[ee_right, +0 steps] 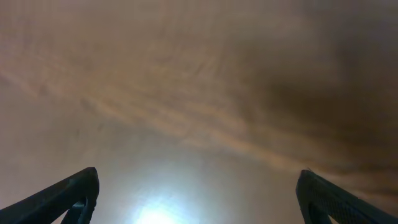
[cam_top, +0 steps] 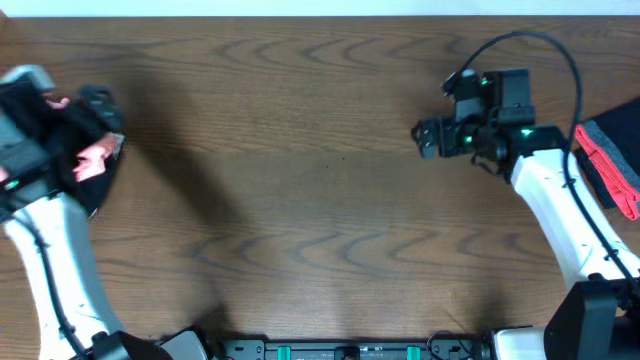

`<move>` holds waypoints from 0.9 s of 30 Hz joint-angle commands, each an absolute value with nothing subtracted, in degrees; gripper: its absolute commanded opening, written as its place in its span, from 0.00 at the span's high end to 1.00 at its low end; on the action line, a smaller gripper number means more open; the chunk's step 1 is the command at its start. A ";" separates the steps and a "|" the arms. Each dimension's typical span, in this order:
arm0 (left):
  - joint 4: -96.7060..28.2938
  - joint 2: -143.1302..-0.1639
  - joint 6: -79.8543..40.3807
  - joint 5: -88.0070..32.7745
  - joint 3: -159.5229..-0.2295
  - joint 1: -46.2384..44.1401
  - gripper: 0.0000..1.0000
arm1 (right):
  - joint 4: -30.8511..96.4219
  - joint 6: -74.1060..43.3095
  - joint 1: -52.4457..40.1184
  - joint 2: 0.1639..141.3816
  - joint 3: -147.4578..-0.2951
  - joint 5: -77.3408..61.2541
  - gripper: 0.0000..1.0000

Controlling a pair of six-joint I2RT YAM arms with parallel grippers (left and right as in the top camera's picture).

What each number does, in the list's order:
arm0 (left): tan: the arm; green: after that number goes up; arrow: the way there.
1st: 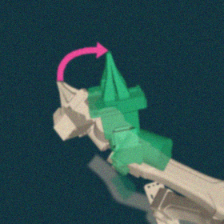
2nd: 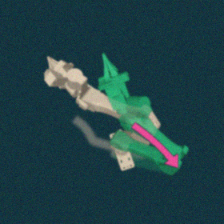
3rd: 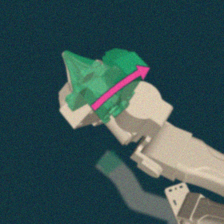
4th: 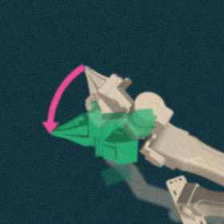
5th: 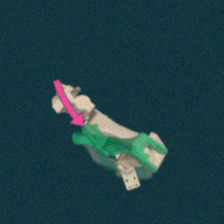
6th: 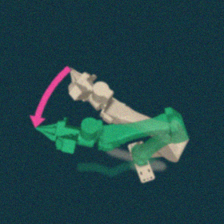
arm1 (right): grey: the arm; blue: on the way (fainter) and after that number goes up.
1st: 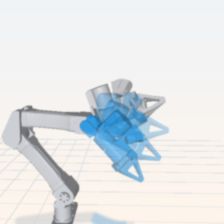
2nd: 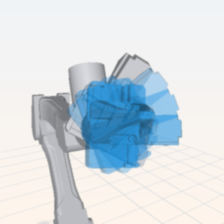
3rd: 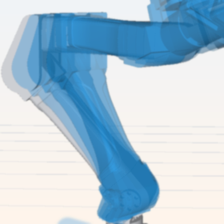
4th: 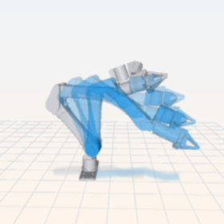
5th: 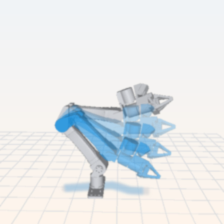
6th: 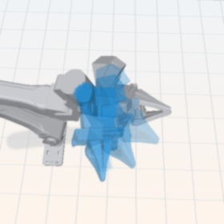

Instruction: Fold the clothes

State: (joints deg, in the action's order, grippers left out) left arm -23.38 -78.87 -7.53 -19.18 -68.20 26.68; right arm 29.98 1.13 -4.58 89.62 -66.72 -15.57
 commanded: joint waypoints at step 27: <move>-40.34 -36.88 -3.42 -17.54 -49.95 21.45 0.02 | 38.52 -3.86 4.80 48.25 -47.35 -11.31 0.01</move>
State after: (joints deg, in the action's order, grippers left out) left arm -39.90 -42.17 -1.67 -16.47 -54.08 21.32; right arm 38.30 -2.83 4.86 55.02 -53.01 -11.94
